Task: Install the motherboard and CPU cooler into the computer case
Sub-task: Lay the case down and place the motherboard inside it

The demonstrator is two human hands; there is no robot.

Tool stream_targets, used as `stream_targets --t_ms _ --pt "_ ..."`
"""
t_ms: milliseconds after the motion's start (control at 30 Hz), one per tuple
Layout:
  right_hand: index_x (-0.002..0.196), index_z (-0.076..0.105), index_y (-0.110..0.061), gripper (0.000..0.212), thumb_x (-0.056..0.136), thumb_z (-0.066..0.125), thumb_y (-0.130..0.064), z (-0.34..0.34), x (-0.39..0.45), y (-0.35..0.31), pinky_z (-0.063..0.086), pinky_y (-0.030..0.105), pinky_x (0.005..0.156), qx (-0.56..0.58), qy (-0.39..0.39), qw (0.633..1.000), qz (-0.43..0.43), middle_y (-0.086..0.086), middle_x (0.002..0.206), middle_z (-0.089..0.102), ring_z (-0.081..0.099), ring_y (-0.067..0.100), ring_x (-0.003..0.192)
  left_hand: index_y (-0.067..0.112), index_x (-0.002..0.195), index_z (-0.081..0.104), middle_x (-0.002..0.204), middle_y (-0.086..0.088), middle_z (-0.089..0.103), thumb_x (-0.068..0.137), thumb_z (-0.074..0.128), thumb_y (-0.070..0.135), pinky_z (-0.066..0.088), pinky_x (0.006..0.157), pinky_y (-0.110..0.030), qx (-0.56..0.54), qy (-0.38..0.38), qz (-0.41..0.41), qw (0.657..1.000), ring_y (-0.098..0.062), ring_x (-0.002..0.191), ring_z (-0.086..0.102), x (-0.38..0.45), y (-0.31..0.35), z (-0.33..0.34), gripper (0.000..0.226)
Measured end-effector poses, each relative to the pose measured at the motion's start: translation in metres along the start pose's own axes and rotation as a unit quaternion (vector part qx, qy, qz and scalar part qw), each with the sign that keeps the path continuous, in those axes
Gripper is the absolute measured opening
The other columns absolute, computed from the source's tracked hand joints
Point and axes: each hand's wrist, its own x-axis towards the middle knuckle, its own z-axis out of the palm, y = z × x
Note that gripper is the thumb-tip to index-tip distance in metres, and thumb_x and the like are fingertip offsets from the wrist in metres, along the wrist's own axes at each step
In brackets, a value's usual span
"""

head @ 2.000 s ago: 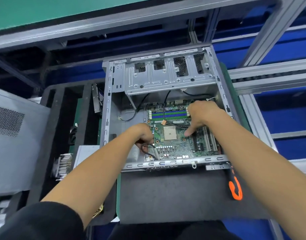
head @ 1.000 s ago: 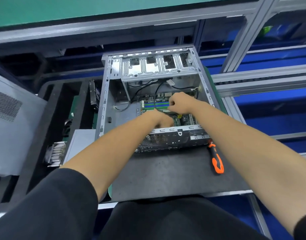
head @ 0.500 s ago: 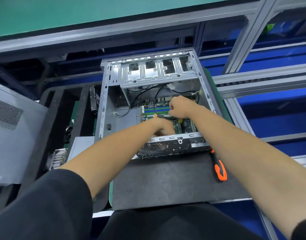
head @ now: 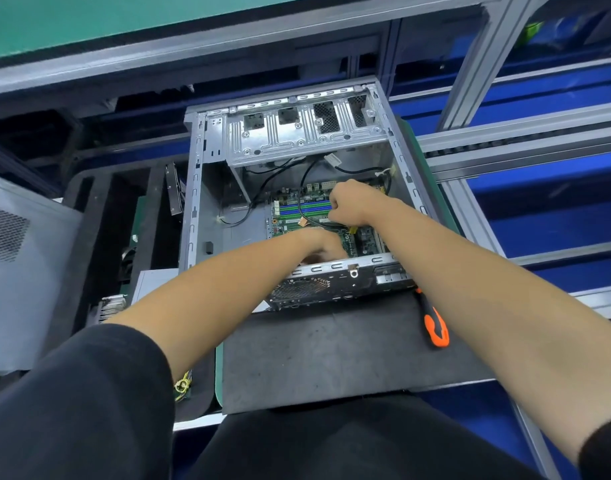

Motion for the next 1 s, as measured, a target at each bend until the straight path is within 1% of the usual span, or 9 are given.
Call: stream_targets --t_ms 67,133,267,367,500,667,767,833,1000 --pt "0.057 0.034 -0.012 0.033 0.084 0.054 -0.013 -0.001 -0.002 -0.001 0.023 0.028 0.05 -0.004 0.005 1.0 -0.001 0.004 0.052 0.031 0.026 0.021 0.051 0.009 0.064 0.045 0.064 -0.004 0.046 0.094 0.048 0.026 0.035 0.049 -0.025 -0.006 0.003 -0.008 1.0 -0.016 0.051 0.039 0.0 0.001 -0.002 0.034" --pt "0.058 0.033 -0.012 0.033 0.084 0.054 -0.012 -0.002 -0.003 -0.001 0.022 0.028 0.049 -0.002 0.014 1.0 -0.001 0.004 0.053 0.031 0.025 0.02 0.05 0.007 0.069 0.047 0.067 -0.005 0.046 0.095 0.046 0.023 0.034 0.045 -0.023 0.01 0.004 -0.011 1.0 -0.018 0.054 0.041 -0.001 0.003 -0.002 0.031" --pt "0.058 0.033 -0.013 0.032 0.083 0.053 -0.011 -0.002 -0.004 -0.001 0.021 0.028 0.049 -0.001 0.016 1.0 0.006 0.003 0.053 0.03 0.024 0.019 0.05 0.007 0.071 0.048 0.08 -0.006 0.051 0.095 0.046 0.021 0.041 0.059 -0.024 0.026 0.016 0.007 0.999 -0.022 0.077 0.049 0.002 0.001 0.001 0.029" --pt "0.06 0.035 -0.012 0.03 0.083 0.054 -0.013 -0.001 -0.002 0.0 0.023 0.027 0.049 0.002 0.014 1.0 0.008 0.003 0.053 0.032 0.025 0.02 0.05 0.009 0.067 0.047 0.071 -0.003 0.051 0.093 0.049 0.024 0.038 0.058 -0.027 -0.024 0.028 0.021 0.999 -0.017 0.063 0.046 0.005 -0.003 0.002 0.03" --pt "0.06 0.036 -0.012 0.03 0.084 0.055 -0.014 0.0 0.0 0.0 0.025 0.027 0.048 0.005 0.021 1.0 0.005 0.004 0.054 0.034 0.027 0.02 0.05 0.009 0.068 0.05 0.069 -0.002 0.053 0.089 0.054 0.034 0.04 0.054 -0.027 -0.067 0.049 0.025 0.996 -0.015 0.058 0.046 0.005 -0.006 0.002 0.033" --pt "0.062 0.038 -0.012 0.03 0.086 0.055 -0.016 -0.002 -0.001 0.001 0.026 0.027 0.048 0.004 0.017 1.0 0.011 0.003 0.055 0.036 0.03 0.02 0.05 -0.002 0.109 0.056 0.107 -0.009 0.052 0.093 0.049 0.032 0.045 0.077 -0.031 -0.04 0.012 0.015 0.999 -0.021 0.085 0.052 0.002 -0.002 0.003 0.038" --pt "0.061 0.036 -0.013 0.03 0.085 0.054 -0.015 -0.002 -0.002 -0.001 0.025 0.027 0.048 -0.002 0.015 1.0 0.013 0.003 0.054 0.034 0.029 0.02 0.049 0.003 0.077 0.05 0.083 -0.01 0.052 0.097 0.043 0.021 0.04 0.062 -0.027 -0.008 -0.003 0.002 1.0 -0.015 0.062 0.044 0.001 0.005 0.0 0.028" --pt "0.061 0.036 -0.013 0.03 0.085 0.054 -0.015 -0.002 -0.002 -0.001 0.025 0.027 0.049 -0.003 0.013 1.0 0.014 0.002 0.054 0.033 0.028 0.021 0.05 0.007 0.073 0.046 0.07 -0.005 0.046 0.097 0.043 0.018 0.042 0.063 -0.031 0.011 -0.007 0.006 1.0 -0.015 0.06 0.04 0.0 0.007 -0.001 0.027" --pt "0.061 0.038 -0.011 0.029 0.084 0.055 -0.015 -0.001 -0.003 -0.001 0.028 0.028 0.051 0.003 0.016 1.0 0.014 0.004 0.055 0.036 0.031 0.022 0.053 0.006 0.07 0.047 0.071 -0.006 0.048 0.094 0.049 0.023 0.036 0.052 -0.027 0.0 -0.01 -0.009 1.0 -0.017 0.057 0.041 0.002 0.005 0.0 0.03"
